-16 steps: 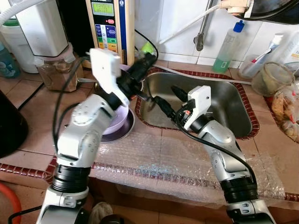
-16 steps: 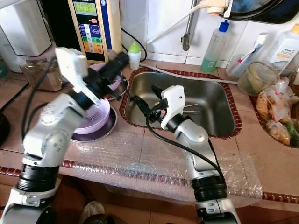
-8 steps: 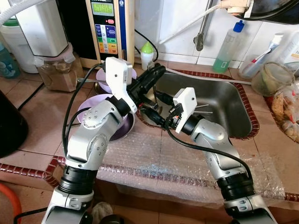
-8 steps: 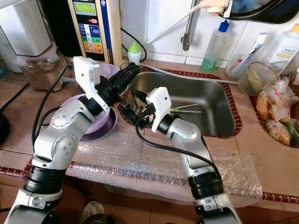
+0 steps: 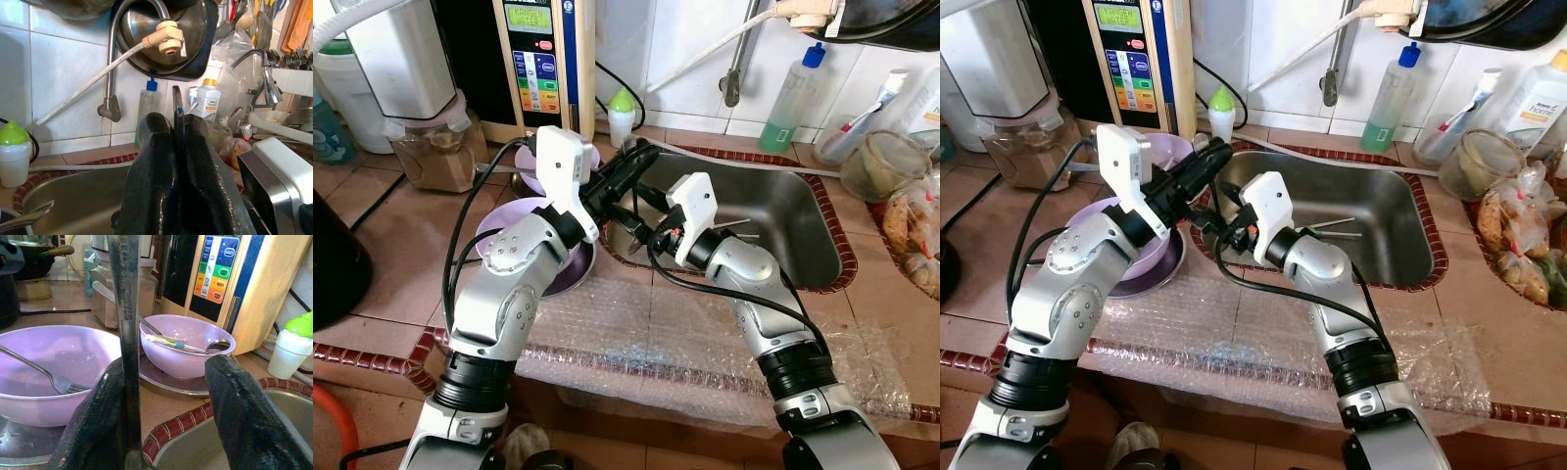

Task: Kitchen organization

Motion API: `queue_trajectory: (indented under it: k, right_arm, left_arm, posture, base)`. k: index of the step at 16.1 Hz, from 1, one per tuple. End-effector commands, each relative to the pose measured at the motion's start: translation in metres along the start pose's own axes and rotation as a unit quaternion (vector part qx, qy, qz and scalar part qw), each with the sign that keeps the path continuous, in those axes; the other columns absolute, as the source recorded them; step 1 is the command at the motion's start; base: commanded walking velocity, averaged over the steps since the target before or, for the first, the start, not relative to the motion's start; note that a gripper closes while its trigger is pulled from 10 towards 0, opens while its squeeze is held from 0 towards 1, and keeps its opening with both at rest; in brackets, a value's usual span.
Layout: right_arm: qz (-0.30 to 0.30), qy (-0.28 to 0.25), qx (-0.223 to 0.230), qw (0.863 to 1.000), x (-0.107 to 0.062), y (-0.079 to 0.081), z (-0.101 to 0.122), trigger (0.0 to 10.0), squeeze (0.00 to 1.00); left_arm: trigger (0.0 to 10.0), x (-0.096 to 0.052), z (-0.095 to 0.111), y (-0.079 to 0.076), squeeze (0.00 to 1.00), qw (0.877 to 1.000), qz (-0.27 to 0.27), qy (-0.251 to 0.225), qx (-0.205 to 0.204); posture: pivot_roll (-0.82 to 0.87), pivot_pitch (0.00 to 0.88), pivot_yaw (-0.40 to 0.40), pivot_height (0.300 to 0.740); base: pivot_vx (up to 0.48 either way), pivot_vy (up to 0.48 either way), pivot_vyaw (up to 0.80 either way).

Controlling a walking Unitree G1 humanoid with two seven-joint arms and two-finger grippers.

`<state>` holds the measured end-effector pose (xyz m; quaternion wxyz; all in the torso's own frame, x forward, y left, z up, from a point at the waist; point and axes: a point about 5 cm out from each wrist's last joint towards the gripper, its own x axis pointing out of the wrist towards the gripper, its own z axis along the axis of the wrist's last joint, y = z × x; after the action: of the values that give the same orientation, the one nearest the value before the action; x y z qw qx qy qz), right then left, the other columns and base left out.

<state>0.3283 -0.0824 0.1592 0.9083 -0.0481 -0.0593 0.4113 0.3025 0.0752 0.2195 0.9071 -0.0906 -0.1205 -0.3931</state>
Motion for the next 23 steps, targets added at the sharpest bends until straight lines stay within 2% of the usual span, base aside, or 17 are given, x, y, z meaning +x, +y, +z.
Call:
queue_trajectory:
  k: [1, 5, 9, 10, 11, 12, 13, 16, 17, 18, 22, 23]
  right_arm:
    - [-0.014, -0.007, -0.009, 1.0, -0.001, -0.01, 0.006, 0.0, 0.0]
    - [-0.031, -0.001, 0.002, 1.0, -0.007, -0.024, 0.006, 0.0, 0.0]
    - [-0.048, 0.002, 0.008, 0.999, -0.008, -0.028, 0.004, 0.0, 0.0]
    - [-0.048, 0.002, 0.009, 0.999, -0.008, -0.028, 0.003, 0.0, 0.0]
    - [-0.051, 0.002, 0.009, 0.999, -0.008, -0.028, 0.003, 0.0, 0.0]
    - [-0.056, 0.002, 0.008, 0.998, -0.008, -0.029, 0.003, 0.0, 0.0]
    - [-0.073, -0.003, -0.001, 0.997, -0.008, -0.033, 0.005, 0.0, 0.0]
    - [-0.102, 0.001, -0.01, 0.995, -0.009, -0.042, 0.005, 0.0, 0.0]
    - [-0.113, 0.003, -0.013, 0.994, -0.01, -0.045, 0.005, 0.0, 0.0]
    - [-0.129, 0.004, -0.022, 0.991, -0.01, -0.051, 0.007, 0.0, 0.0]
    - [-0.155, 0.015, -0.042, 0.987, -0.011, -0.06, 0.006, 0.0, 0.0]
    - [-0.174, 0.02, -0.054, 0.983, -0.013, -0.068, 0.007, 0.0, 0.0]
  left_arm:
    - [0.0, 0.0, -0.001, -0.002, 0.0, 1.0, -0.009, 0.003, 0.012]
    - [0.0, 0.0, -0.004, -0.001, 0.0, 1.0, -0.01, 0.007, 0.015]
    - [0.0, 0.0, -0.008, -0.001, 0.0, 1.0, -0.005, 0.012, 0.02]
    - [1.3, 0.0, -0.009, -0.001, 0.0, 1.0, -0.005, 0.013, 0.019]
    - [2.0, 0.0, -0.01, -0.001, 0.0, 1.0, -0.005, 0.015, 0.02]
    - [9.1, -0.001, -0.012, -0.001, 0.0, 0.999, -0.005, 0.02, 0.029]
    - [10.0, -0.001, -0.013, 0.0, 0.0, 0.999, -0.003, 0.021, 0.033]
    - [10.0, -0.001, -0.014, 0.0, 0.0, 0.999, -0.002, 0.025, 0.045]
    - [10.0, -0.001, -0.015, 0.002, 0.13, 0.998, 0.005, 0.028, 0.05]
    - [10.0, -0.002, -0.017, 0.001, 1.0, 0.998, 0.002, 0.031, 0.052]
    - [10.0, -0.002, -0.017, 0.002, 1.0, 0.998, 0.009, 0.026, 0.06]
    - [10.0, -0.003, -0.016, 0.003, 1.0, 0.997, 0.017, 0.023, 0.069]
  posture:
    - [0.02, 0.0, -0.005, 0.74]
    - [0.02, 0.0, -0.005, 0.74]
    - [0.01, 0.0, -0.003, 0.74]
    - [0.01, 0.0, -0.003, 0.74]
    - [0.01, 0.0, 0.0, 0.74]
    - [0.01, 0.0, 0.0, 0.74]
    - [0.01, 0.0, 0.003, 0.74]
    - [0.01, 0.0, 0.004, 0.74]
    - [0.01, 0.0, 0.004, 0.74]
    - [0.01, 0.0, 0.005, 0.74]
    - [0.01, 0.0, 0.003, 0.74]
    - [0.01, 0.0, 0.003, 0.74]
  base:
    - [0.0, 0.0, 0.0]
    - [0.0, 0.0, 0.0]
    - [0.0, 0.0, 0.0]
    - [0.0, 0.0, 0.0]
    - [0.0, 0.0, 0.0]
    - [0.0, 0.0, 0.0]
    - [0.0, 0.0, 0.0]
    - [0.0, 0.0, 0.0]
    - [0.0, 0.0, 0.0]
    - [0.0, 0.0, 0.0]
    - [0.0, 0.0, 0.0]
    - [0.0, 0.0, 0.0]
